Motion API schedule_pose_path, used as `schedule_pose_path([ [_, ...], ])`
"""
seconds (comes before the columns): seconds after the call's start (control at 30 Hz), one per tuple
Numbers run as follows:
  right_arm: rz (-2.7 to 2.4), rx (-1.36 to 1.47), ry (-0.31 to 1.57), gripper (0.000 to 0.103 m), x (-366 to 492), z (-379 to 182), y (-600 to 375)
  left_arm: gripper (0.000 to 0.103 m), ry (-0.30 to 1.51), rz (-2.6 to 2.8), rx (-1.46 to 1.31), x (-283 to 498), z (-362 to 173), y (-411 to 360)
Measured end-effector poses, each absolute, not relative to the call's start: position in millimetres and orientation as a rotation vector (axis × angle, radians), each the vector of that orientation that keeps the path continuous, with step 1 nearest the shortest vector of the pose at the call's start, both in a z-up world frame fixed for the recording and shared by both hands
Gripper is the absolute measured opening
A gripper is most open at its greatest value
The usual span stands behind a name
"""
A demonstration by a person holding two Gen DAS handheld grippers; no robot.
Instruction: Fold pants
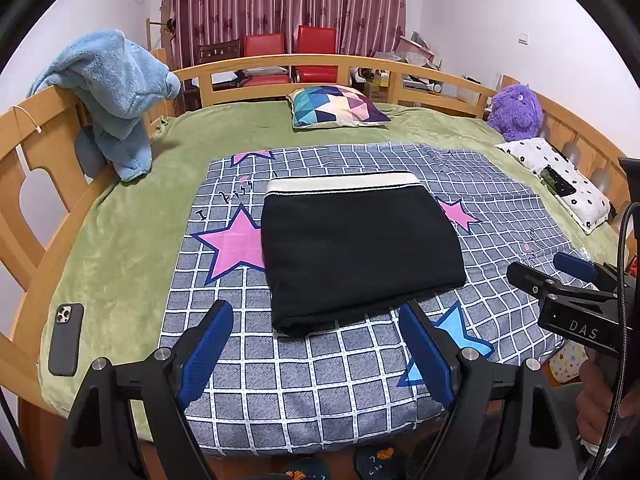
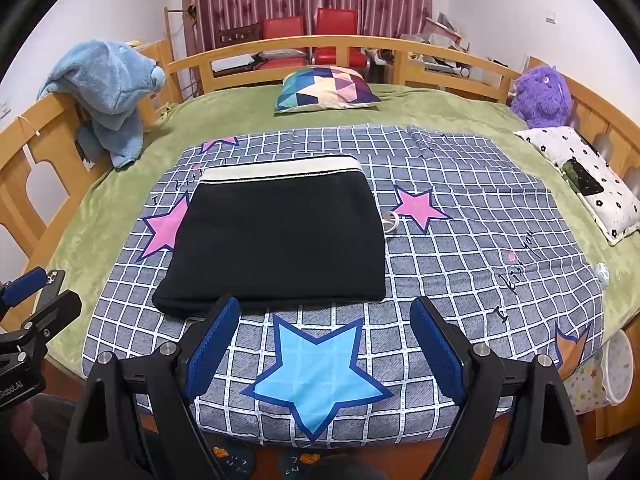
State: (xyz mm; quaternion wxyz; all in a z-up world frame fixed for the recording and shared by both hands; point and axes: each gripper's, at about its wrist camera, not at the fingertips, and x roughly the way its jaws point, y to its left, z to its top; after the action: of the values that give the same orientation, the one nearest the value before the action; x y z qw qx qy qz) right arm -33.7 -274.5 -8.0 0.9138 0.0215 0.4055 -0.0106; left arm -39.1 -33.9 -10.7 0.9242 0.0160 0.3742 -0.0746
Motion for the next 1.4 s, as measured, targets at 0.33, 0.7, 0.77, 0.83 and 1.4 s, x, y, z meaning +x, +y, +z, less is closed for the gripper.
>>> schedule_pose_path([
  [0.33,-0.024,0.051,0.836,0.086,-34.1,-8.7,-276.3,0.084,0.768,-0.154,0.031,-38.9,-10.4,-32.7],
  [0.7,-0.022,0.052,0.836,0.086,-34.8,-9.1,-277.8,0.085,0.768,-0.155,0.031,-39.0,-10.6,-32.9],
  [0.77,-0.023,0.052,0.837,0.086,-34.7,-9.2,-277.7,0.085,0.767,-0.154,0.033,-39.1,-10.5,-33.1],
  [0.83,-0.023,0.052,0.837,0.086,-34.8,-9.1,-277.4,0.085,0.767,-0.154,0.032,-38.9,-10.7,-32.9],
  [1.4,-0.017,0.049,0.838,0.086,-35.3,-10.3,-279.7,0.085,0.764,-0.159,0.031,-40.2,-9.1,-33.1],
])
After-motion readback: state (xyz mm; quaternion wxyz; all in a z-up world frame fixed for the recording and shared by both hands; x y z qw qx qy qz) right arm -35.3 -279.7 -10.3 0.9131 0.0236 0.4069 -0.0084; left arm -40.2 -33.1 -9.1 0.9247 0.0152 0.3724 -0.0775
